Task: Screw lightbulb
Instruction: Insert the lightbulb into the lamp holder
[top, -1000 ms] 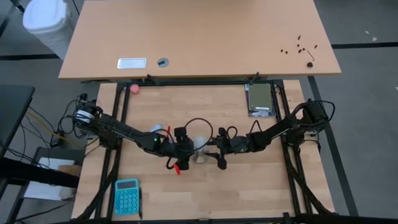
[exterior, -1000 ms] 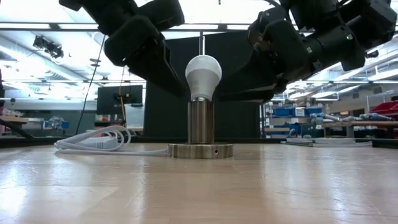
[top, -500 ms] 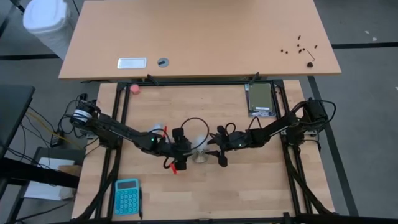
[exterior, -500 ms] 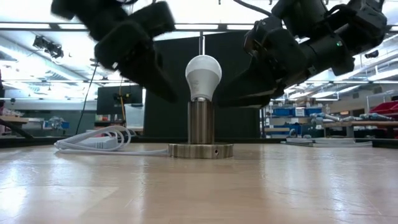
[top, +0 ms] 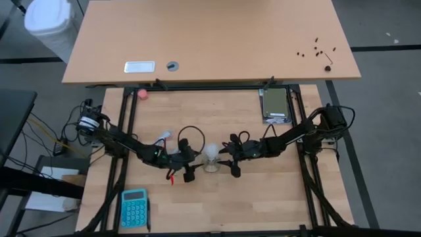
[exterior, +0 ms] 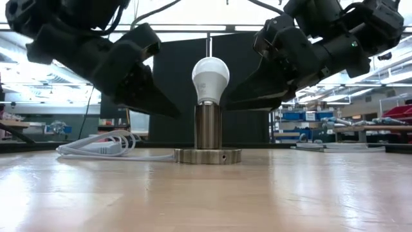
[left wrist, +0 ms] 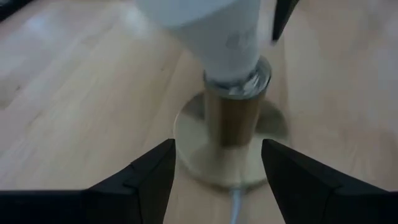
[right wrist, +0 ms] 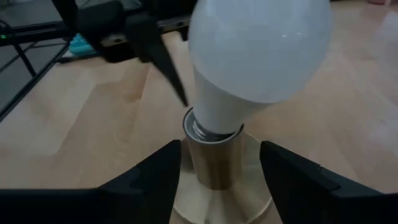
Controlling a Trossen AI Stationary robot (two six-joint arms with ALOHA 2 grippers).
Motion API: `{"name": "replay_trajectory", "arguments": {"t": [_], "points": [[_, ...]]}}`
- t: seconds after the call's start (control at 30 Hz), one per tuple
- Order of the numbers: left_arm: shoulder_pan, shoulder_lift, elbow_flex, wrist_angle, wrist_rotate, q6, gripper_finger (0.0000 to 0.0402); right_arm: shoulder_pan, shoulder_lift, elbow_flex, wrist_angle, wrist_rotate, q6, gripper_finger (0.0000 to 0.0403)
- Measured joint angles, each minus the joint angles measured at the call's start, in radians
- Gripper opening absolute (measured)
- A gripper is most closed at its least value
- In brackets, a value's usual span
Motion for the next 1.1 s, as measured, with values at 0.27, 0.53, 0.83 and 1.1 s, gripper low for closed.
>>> {"name": "replay_trajectory", "arguments": {"t": [0.27, 0.53, 0.83, 1.1], "points": [[0.000, 0.203, -0.014, 0.285, -0.004, 0.004, 0.0274, 0.000, 0.000, 0.000, 0.019, 0.013, 0.000, 0.0231], [0.000, 0.371, -0.013, 0.560, -0.044, 0.046, 0.0276, 0.012, 0.000, 0.000, 0.021, 0.025, 0.019, 0.0231], [0.000, 0.476, -0.013, 0.809, -0.108, 0.093, 0.0276, 0.027, 0.000, 0.000, 0.023, 0.062, 0.023, 0.0231], [0.009, 0.477, 0.026, 0.820, -0.133, 0.145, 0.0276, 0.027, 0.000, 0.000, 0.037, 0.083, 0.012, 0.0231]]}}
